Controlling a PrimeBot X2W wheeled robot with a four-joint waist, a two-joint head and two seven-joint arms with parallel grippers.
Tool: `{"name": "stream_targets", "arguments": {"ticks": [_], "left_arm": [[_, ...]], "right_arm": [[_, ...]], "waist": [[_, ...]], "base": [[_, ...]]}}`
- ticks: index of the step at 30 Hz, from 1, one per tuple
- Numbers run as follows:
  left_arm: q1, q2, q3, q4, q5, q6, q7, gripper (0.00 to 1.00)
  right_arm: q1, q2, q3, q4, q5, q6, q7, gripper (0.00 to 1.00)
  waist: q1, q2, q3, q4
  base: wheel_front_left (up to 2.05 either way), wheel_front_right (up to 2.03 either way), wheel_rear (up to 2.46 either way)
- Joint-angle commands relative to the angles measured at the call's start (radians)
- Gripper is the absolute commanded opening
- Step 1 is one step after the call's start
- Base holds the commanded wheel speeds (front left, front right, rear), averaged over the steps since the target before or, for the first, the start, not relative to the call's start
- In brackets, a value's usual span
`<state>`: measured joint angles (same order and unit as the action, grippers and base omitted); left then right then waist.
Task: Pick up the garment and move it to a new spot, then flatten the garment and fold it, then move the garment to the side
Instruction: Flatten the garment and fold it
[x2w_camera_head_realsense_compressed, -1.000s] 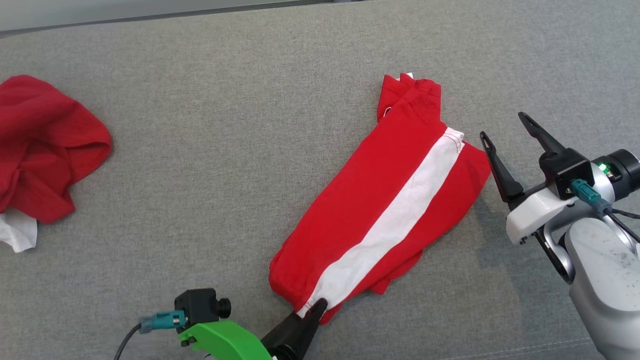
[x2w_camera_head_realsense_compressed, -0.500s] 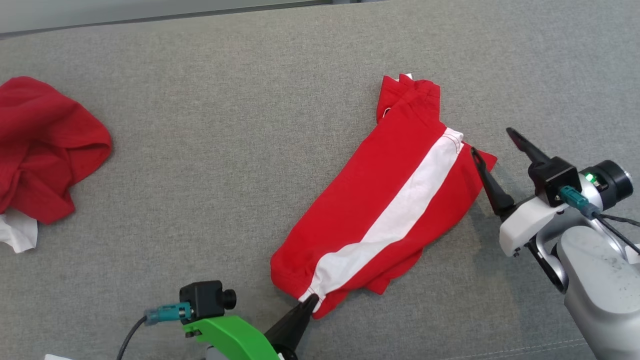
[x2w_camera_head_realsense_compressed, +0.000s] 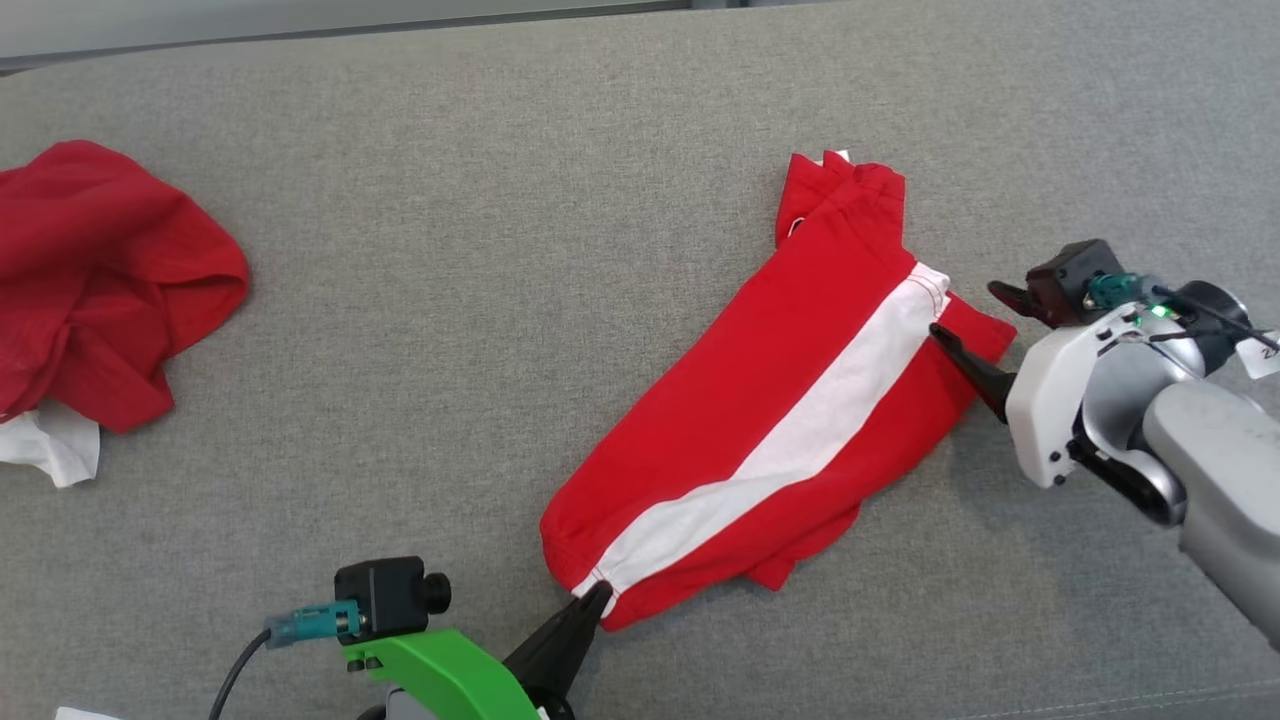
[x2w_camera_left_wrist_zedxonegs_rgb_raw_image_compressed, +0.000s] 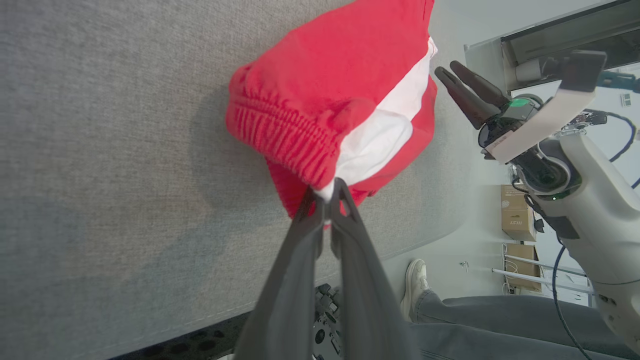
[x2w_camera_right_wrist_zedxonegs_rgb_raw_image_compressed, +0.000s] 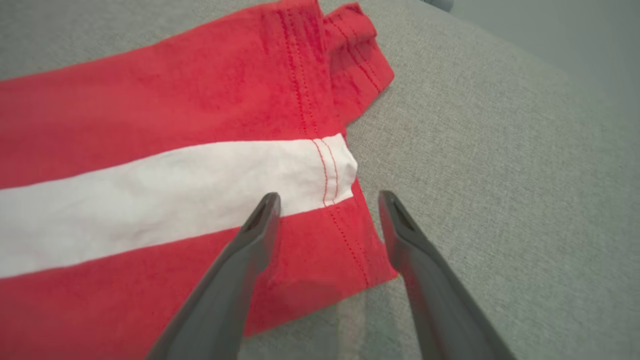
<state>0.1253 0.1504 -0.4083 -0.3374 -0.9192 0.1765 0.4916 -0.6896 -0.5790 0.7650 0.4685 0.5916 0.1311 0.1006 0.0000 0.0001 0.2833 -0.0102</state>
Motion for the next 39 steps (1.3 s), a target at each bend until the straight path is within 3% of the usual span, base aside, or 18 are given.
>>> {"name": "stream_targets", "arguments": {"ticks": [1,4,5,8,13,26,31,33,38,39], "left_arm": [[0.001,0.002,0.005,0.002,0.001,0.001,-0.007,0.0],[0.0,0.0,0.005,0.002,-0.002,-0.003,-0.01,0.0],[-0.002,0.0,0.004,0.003,-0.003,-0.006,-0.008,0.0],[-0.012,-0.003,0.005,0.005,-0.006,-0.01,-0.011,0.0],[-0.023,-0.005,0.001,0.011,-0.006,-0.015,-0.013,0.0],[-0.038,-0.006,-0.002,0.016,-0.005,-0.025,-0.018,0.0],[-0.036,-0.011,-0.003,0.022,-0.009,-0.025,-0.025,0.0],[-0.035,-0.012,-0.003,0.024,-0.008,-0.024,-0.026,0.0],[-0.031,-0.012,-0.001,0.025,-0.01,-0.019,-0.026,0.0],[-0.03,-0.011,-0.001,0.025,-0.01,-0.018,-0.026,0.0]], "right_arm": [[-0.026,-0.033,0.022,-0.02,0.04,0.0,0.034,1.0],[-0.043,-0.062,0.043,-0.039,0.073,0.0,0.058,1.0],[-0.052,-0.077,0.055,-0.046,0.08,0.0,0.066,0.91],[-0.079,-0.095,0.087,-0.063,0.102,0.0,0.082,0.92],[-0.111,-0.098,0.133,-0.049,0.13,0.0,0.102,0.76],[-0.17,-0.091,0.206,0.028,0.158,0.0,0.062,0.78],[-0.179,-0.08,0.239,0.039,0.175,0.0,0.047,0.64],[-0.18,-0.079,0.252,0.046,0.18,0.0,0.043,0.48],[-0.186,-0.081,0.283,0.065,0.2,0.0,0.027,0.36],[-0.19,-0.081,0.287,0.068,0.203,0.0,0.024,0.39]], "waist": [[0.0,-0.0001,0.004,0.007],[0.0,-0.0001,0.008,0.013],[0.0,-0.0001,0.01,0.016],[0.0,-0.0001,0.018,0.022],[0.0,-0.0001,0.027,0.031],[0.0,-0.0001,0.056,0.056],[0.0,-0.0001,0.054,0.058],[0.0,-0.0001,0.052,0.058],[0.0,-0.0001,0.047,0.058],[0.0,-0.0001,0.047,0.058]], "base": [[0.0,0.0,0.0],[0.0,0.0,0.0],[0.0,0.0,0.0],[0.0,0.0,0.0],[0.0,0.0,0.0],[0.0,0.0,0.0],[0.0,0.0,0.0],[0.0,0.0,0.0],[0.0,0.0,0.0],[0.0,0.0,0.0]]}}
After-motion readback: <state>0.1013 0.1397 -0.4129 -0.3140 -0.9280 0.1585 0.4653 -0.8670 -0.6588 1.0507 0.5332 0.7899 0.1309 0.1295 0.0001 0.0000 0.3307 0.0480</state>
